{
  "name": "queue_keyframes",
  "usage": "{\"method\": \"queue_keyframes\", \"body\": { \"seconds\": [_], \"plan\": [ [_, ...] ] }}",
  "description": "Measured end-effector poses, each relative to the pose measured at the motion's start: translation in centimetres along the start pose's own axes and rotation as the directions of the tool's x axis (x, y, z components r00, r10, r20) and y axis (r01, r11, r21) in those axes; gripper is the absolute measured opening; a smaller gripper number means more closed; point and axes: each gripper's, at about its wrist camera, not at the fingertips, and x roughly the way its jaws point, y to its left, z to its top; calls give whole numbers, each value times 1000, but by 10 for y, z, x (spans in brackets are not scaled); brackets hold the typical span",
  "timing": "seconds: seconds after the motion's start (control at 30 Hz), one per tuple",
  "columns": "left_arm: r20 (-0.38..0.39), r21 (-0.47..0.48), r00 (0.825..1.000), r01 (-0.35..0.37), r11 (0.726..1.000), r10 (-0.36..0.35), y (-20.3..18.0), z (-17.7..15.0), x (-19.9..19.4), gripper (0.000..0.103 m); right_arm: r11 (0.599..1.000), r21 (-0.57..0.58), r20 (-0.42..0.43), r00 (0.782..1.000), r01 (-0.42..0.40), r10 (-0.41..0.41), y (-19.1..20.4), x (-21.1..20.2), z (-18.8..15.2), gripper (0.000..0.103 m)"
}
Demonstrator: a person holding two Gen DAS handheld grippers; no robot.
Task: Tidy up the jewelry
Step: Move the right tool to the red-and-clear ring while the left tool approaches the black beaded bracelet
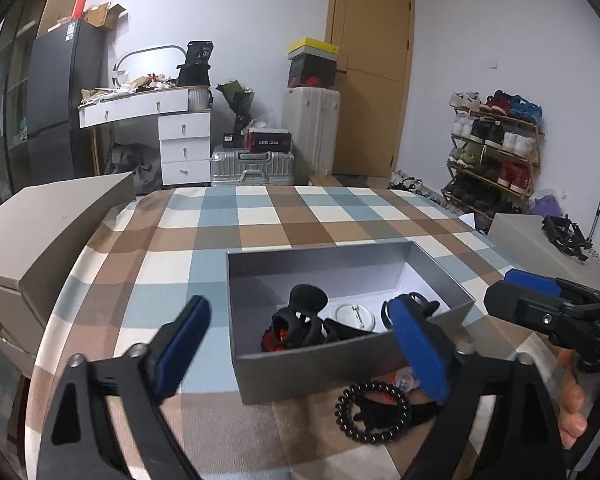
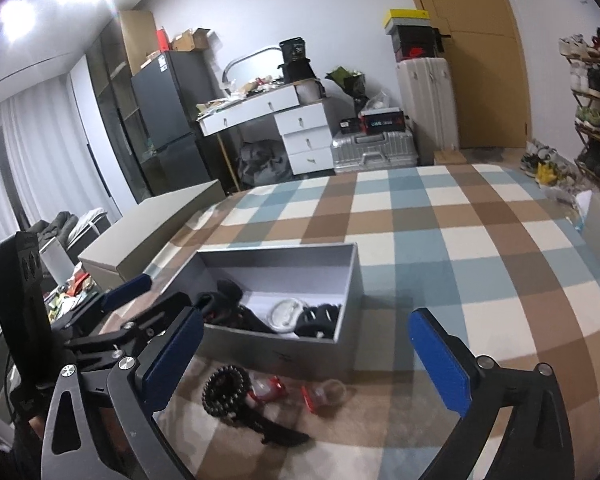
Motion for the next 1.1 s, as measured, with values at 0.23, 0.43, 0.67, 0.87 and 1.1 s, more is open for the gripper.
{"method": "queue_keyframes", "body": {
  "seconds": [0.23, 0.43, 0.67, 0.87, 1.1],
  "plan": [
    [-46, 3, 999, -16, 1000, 16, -5, -7, -17, 102, 999, 29, -24, 1000, 17, -16, -9, -10, -6, 103],
    [-69, -11, 997, -46, 999, 45, 1, -15, -33, 102, 999, 40, -41, 999, 26, -25, -13, -18, -12, 103],
    [-91, -23, 994, -67, 998, 64, 11, -30, -37, 102, 999, 31, -66, 997, 32, -30, -9, -15, -14, 103],
    [-116, -34, 992, -55, 998, 51, 16, -32, -31, 102, 999, -21, -101, 994, 35, -37, 3, -9, -18, 103],
    [-126, -64, 991, -53, 997, 44, 21, -34, -34, 102, 997, -76, -159, 986, 29, -40, 11, 1, -25, 103]
  ]
}}
